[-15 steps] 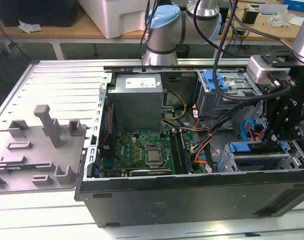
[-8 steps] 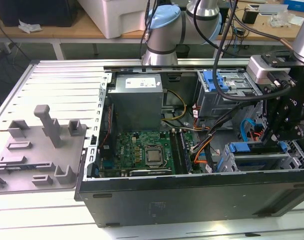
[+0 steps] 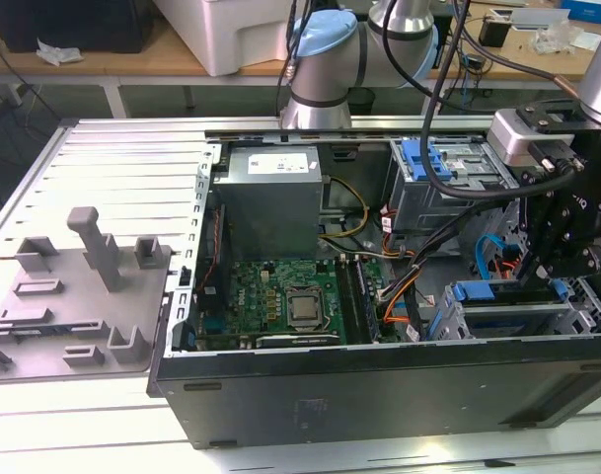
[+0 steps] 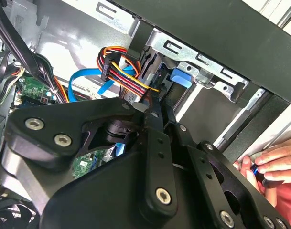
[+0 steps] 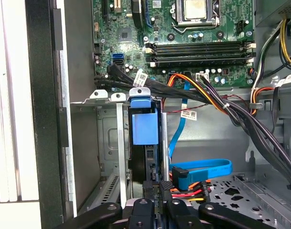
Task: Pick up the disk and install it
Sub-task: 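Insert the first disk wire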
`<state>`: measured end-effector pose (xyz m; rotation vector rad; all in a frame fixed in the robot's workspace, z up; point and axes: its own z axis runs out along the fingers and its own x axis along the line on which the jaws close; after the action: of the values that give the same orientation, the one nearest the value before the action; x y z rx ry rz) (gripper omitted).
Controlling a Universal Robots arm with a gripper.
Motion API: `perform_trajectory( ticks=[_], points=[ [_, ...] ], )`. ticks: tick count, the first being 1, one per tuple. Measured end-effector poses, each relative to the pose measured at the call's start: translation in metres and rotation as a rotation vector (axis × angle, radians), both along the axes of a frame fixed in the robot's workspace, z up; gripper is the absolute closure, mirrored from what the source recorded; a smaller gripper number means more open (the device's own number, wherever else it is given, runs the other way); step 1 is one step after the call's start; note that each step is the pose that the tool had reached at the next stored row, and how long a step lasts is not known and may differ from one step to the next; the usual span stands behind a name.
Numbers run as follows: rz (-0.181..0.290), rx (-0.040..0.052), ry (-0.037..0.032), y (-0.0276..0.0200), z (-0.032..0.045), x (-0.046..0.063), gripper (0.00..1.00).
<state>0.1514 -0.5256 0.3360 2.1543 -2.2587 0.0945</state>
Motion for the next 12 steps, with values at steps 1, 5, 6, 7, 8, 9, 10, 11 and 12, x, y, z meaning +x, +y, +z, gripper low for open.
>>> perform_trajectory(
  ticks=[1, 5, 6, 7, 8, 9, 10, 11, 12],
  points=[
    [0.0, 0.0, 0.0001, 0.0, 0.0, 0.0, 0.84],
    [0.0, 0.0, 0.0001, 0.0, -0.0001, 0.0, 0.84],
    [0.0, 0.0001, 0.0, 0.0, -0.0001, 0.0, 0.84],
    [0.0, 0.0001, 0.0002, 0.0, -0.0001, 0.0, 0.84],
    [0.0, 0.0008, 0.0003, 0.0, -0.0004, -0.0001, 0.84],
    [0.0, 0.0009, 0.0001, 0.0, -0.0005, -0.0001, 0.82],
    [0.0, 0.0008, 0.0001, 0.0, -0.0005, 0.0, 0.76],
    [0.0, 0.0003, 0.0, 0.0, -0.0002, 0.0, 0.7],
    [0.0, 0.0001, 0.0, 0.0, -0.0002, 0.0, 0.7]
  ],
)
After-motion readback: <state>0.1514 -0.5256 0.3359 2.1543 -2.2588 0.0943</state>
